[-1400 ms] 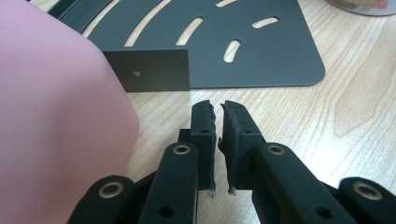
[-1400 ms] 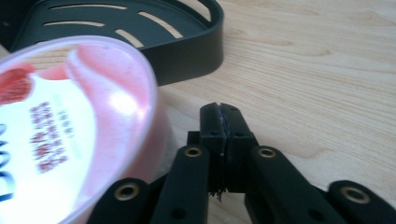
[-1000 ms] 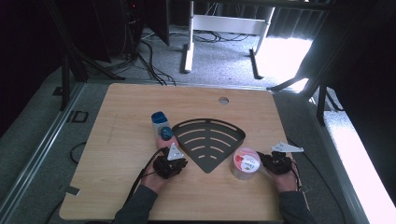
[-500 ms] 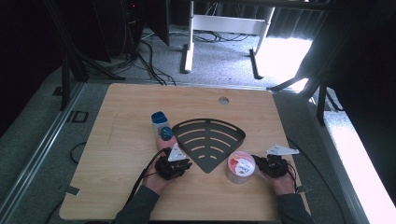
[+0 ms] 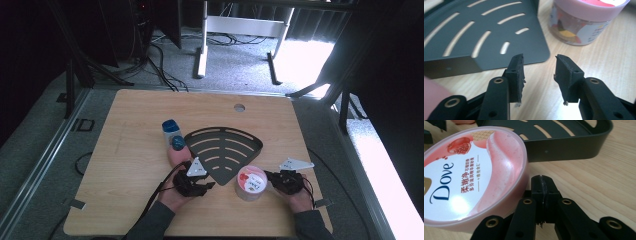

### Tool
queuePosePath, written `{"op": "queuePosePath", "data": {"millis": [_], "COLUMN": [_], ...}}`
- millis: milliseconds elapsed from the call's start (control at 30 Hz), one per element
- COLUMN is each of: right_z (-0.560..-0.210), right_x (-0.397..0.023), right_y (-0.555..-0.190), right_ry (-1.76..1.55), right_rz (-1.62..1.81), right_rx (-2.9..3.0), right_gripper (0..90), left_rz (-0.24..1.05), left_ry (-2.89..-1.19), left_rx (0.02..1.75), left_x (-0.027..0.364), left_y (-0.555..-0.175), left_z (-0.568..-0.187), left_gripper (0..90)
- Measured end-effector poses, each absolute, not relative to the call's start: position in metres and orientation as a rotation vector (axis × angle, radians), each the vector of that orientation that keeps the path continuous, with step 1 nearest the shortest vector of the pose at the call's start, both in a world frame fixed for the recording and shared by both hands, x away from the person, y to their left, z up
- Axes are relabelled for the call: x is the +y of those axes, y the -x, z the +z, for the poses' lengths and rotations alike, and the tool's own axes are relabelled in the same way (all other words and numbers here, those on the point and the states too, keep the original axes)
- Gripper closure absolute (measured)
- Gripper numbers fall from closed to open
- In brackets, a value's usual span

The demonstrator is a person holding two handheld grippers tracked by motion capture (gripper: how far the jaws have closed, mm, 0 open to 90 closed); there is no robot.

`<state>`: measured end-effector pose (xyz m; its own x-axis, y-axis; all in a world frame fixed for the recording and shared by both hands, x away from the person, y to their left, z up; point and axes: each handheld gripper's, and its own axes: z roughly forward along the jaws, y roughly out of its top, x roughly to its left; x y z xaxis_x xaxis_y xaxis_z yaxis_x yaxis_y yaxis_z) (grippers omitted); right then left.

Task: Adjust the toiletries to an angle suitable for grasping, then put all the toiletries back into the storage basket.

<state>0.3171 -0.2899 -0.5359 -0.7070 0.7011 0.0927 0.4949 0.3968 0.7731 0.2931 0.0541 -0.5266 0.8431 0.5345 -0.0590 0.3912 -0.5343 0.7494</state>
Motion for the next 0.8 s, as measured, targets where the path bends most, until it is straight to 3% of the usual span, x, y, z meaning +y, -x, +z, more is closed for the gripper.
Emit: {"op": "queuePosePath", "data": {"millis": [433,800], "right_z": [-0.535,-0.537], "right_x": [-0.277,-0.275], "right_y": [-0.31,-0.309], "right_ry": [-0.99,-0.977], "right_rz": [1.215,1.211], "right_rx": [2.467,2.501], "right_gripper": [89.0,84.7], "left_rz": [0.16,0.197], "left_ry": [-2.212,-2.214], "left_rx": [0.612,0.619], "left_x": [0.034,0.03], "left_y": [-0.283,-0.28], "left_z": [-0.526,-0.528], "left_gripper": [50.5,42.8]}}
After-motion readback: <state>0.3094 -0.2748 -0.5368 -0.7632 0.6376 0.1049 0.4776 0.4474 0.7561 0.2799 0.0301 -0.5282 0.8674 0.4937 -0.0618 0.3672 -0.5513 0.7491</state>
